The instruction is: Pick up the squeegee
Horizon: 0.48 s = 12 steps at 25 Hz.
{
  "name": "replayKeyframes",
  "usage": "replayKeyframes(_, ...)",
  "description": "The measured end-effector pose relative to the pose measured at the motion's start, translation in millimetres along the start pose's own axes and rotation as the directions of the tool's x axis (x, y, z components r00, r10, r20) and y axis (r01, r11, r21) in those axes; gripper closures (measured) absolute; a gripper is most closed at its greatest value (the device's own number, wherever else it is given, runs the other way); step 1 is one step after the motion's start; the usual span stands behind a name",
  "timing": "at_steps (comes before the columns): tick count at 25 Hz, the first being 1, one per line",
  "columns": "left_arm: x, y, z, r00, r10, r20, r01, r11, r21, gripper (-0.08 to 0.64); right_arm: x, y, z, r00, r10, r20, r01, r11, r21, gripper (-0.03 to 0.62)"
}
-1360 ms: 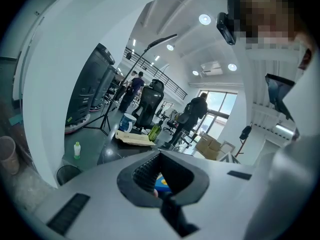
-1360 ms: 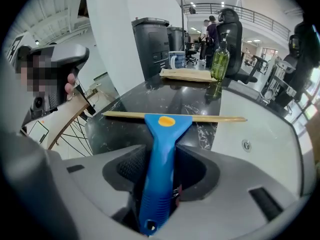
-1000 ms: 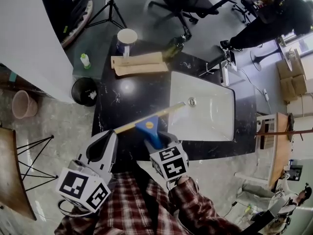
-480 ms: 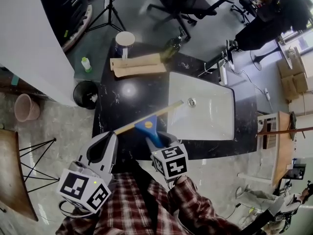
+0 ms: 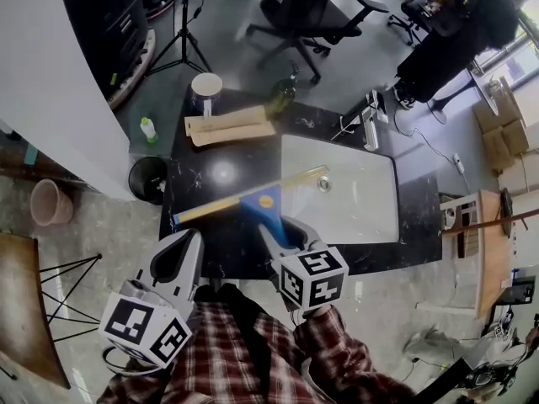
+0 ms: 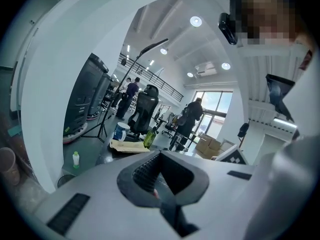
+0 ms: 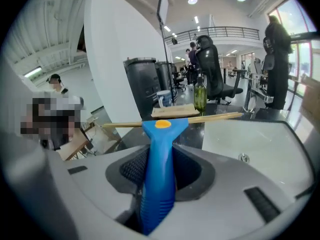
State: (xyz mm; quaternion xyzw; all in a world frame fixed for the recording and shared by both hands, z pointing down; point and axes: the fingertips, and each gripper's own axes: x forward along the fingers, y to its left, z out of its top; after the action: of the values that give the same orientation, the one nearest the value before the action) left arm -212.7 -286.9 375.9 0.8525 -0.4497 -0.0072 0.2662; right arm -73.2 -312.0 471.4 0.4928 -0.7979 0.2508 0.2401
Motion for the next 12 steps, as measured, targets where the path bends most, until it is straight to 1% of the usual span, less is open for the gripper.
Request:
replayKeyframes(3,-0.8,-10.0,8.2,1.0,-0.013,0.015,0.013,1.0,0.025,0.551,-24.6,-3.5,37.0,0.992,-0.01,0.127,0.009,1.0,0.009,0.454)
replayKeyframes(6,-3.0,-21.5,14.8,0.999,-0.022,0.025,0.021,0.999,0.043,0.551,-55.0,-4.4,67.7,0.974,-0.018,0.226,0.02,1.0,-0.006,0.454)
replayKeyframes(8,-2.7,-27.4,20.4,0.999,-0.03,0.033,0.028,0.998,0.06,0.551,-75.2,-2.0,85.9,0.957,-0.01,0.289,0.014,1.0,-0.011,0.454)
replayKeyframes(12,1.6,-37.0,30.0,0.998,-0.049,0.048,0.044,0.995,0.09,0.551,-113.4,8.3,115.3,0.914,0.021,0.405,-0.009,0.999,-0.03,0.454)
